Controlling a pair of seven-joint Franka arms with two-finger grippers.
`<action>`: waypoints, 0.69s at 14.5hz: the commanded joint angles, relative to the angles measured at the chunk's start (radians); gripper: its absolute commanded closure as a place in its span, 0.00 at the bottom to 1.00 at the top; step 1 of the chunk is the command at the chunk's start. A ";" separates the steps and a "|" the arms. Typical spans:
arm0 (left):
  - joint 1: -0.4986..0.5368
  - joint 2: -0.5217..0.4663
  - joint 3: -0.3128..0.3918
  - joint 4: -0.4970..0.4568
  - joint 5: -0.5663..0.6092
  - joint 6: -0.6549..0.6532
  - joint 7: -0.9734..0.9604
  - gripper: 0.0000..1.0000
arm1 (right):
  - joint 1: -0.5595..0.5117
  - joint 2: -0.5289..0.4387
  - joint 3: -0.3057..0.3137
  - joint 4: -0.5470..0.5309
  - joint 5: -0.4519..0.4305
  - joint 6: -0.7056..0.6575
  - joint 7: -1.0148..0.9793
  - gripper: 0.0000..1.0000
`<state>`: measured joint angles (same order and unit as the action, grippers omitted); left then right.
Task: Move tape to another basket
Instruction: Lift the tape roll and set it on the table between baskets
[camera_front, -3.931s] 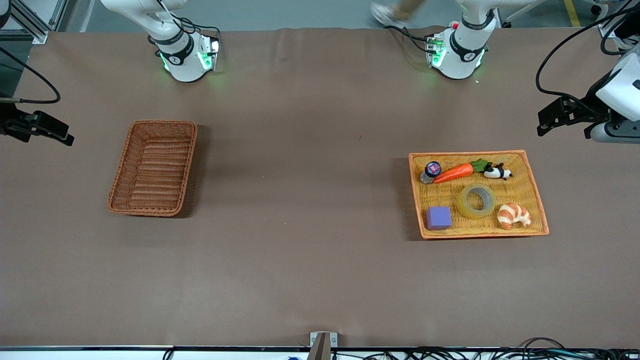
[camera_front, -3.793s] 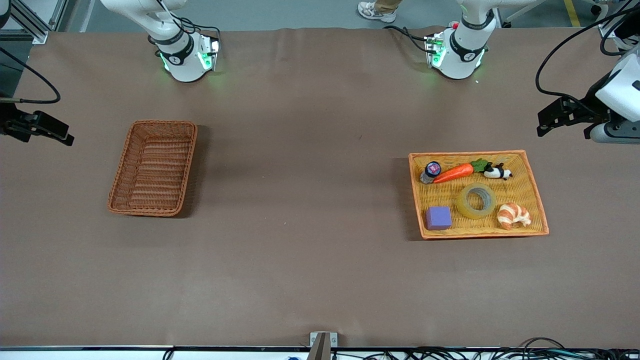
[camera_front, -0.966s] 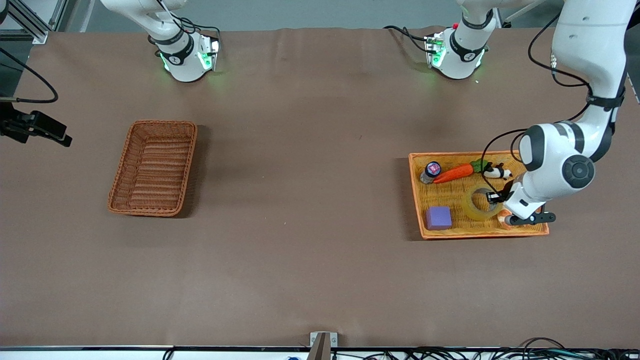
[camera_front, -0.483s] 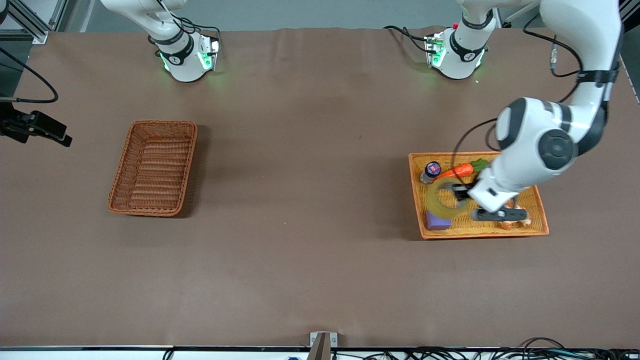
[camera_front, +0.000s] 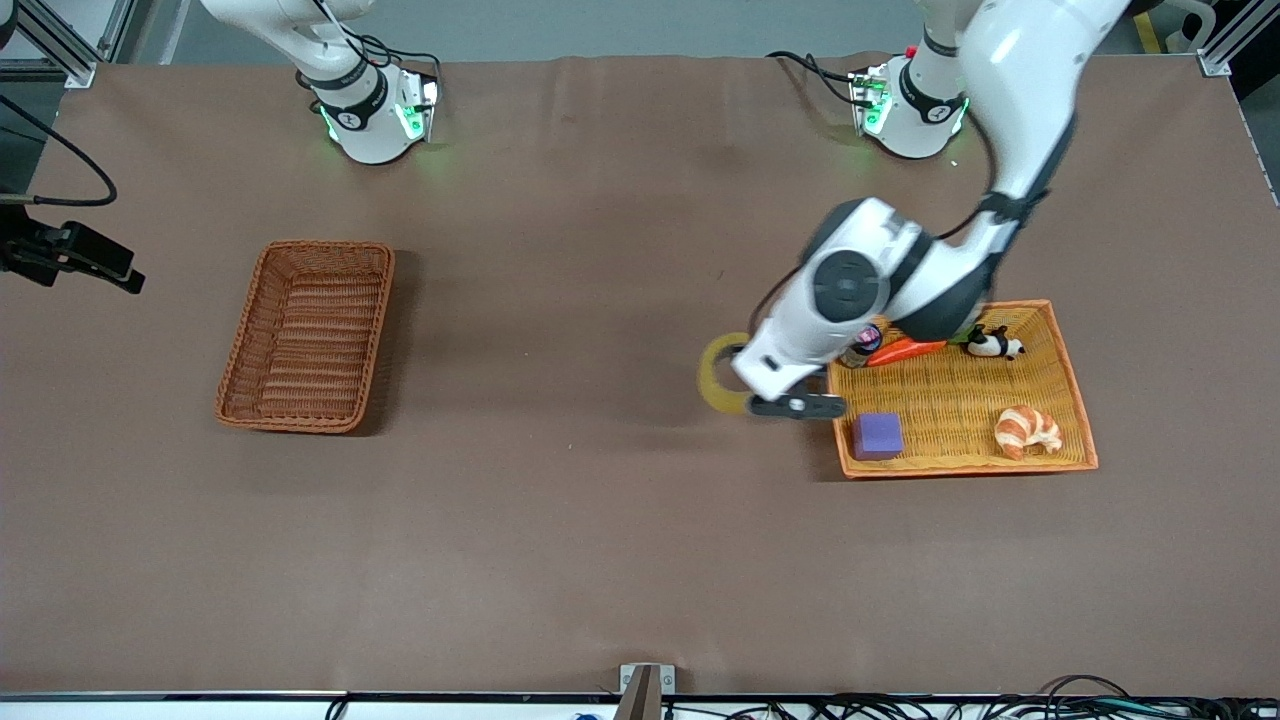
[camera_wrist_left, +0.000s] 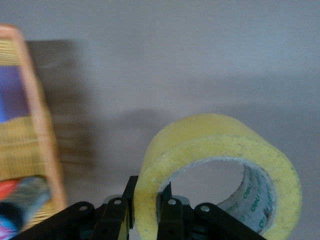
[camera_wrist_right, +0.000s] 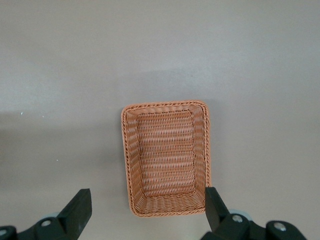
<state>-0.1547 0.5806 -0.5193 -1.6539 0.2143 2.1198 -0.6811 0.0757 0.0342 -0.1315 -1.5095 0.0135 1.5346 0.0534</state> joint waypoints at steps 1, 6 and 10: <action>-0.138 0.193 0.008 0.213 0.034 -0.031 -0.060 0.96 | 0.006 -0.010 -0.007 -0.008 0.009 0.002 -0.004 0.00; -0.354 0.363 0.099 0.443 0.042 0.017 -0.170 0.92 | 0.007 -0.008 -0.007 -0.008 0.009 0.002 -0.004 0.00; -0.420 0.390 0.108 0.480 0.034 0.141 -0.170 0.78 | 0.007 -0.008 -0.007 -0.009 0.008 0.002 -0.004 0.00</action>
<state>-0.5469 0.9546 -0.4187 -1.2319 0.2396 2.2381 -0.8450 0.0758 0.0343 -0.1316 -1.5100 0.0142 1.5345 0.0534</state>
